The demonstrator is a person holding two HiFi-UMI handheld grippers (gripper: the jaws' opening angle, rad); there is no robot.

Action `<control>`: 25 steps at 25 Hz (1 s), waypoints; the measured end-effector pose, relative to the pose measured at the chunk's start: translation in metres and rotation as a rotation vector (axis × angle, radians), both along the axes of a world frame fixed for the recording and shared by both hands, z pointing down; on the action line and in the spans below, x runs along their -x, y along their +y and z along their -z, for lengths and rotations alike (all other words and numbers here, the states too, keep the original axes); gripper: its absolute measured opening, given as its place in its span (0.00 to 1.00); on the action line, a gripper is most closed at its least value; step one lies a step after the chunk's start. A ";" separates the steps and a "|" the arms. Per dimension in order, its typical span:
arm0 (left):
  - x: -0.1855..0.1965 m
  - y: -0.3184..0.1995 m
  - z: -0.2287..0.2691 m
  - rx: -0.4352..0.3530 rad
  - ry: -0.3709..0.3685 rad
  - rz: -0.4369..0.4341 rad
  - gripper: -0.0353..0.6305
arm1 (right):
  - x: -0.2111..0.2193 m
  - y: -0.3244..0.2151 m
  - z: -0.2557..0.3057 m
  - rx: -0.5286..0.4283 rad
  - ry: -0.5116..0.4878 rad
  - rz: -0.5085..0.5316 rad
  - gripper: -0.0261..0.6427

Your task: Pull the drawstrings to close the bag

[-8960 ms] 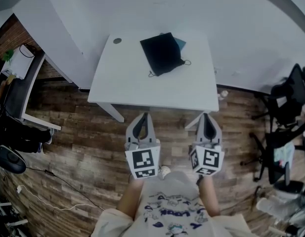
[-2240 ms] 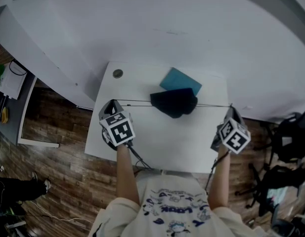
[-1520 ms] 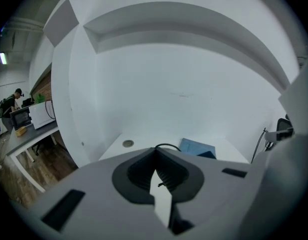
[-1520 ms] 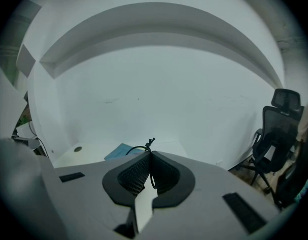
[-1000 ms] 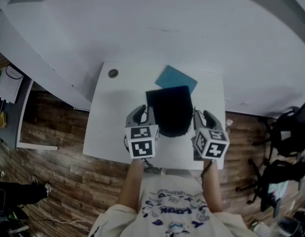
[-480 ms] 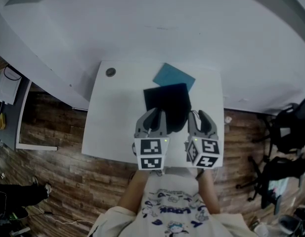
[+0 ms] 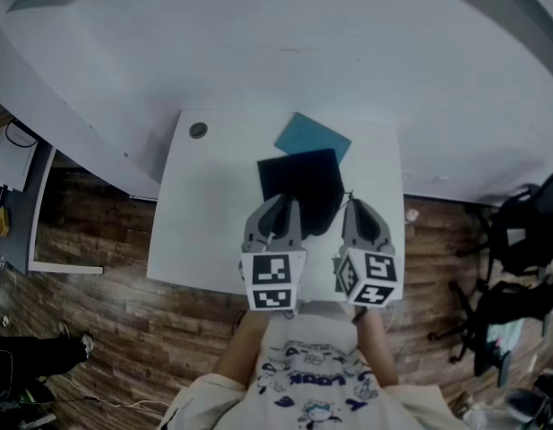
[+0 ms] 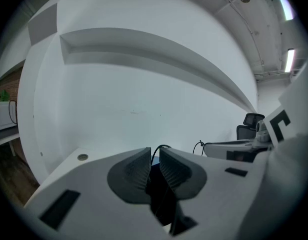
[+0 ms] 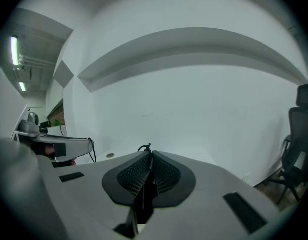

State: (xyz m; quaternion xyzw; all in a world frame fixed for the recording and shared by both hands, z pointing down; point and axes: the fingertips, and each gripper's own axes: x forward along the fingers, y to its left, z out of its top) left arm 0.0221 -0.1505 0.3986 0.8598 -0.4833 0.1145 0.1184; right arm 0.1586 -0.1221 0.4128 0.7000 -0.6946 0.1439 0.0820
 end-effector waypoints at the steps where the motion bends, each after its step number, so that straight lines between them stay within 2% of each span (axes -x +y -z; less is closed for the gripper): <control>1: 0.000 0.000 0.000 0.000 -0.001 0.000 0.13 | 0.000 0.000 0.000 0.001 0.000 0.001 0.06; 25: 0.003 -0.004 -0.004 0.001 -0.032 -0.006 0.13 | 0.002 -0.003 0.000 -0.001 0.027 -0.015 0.06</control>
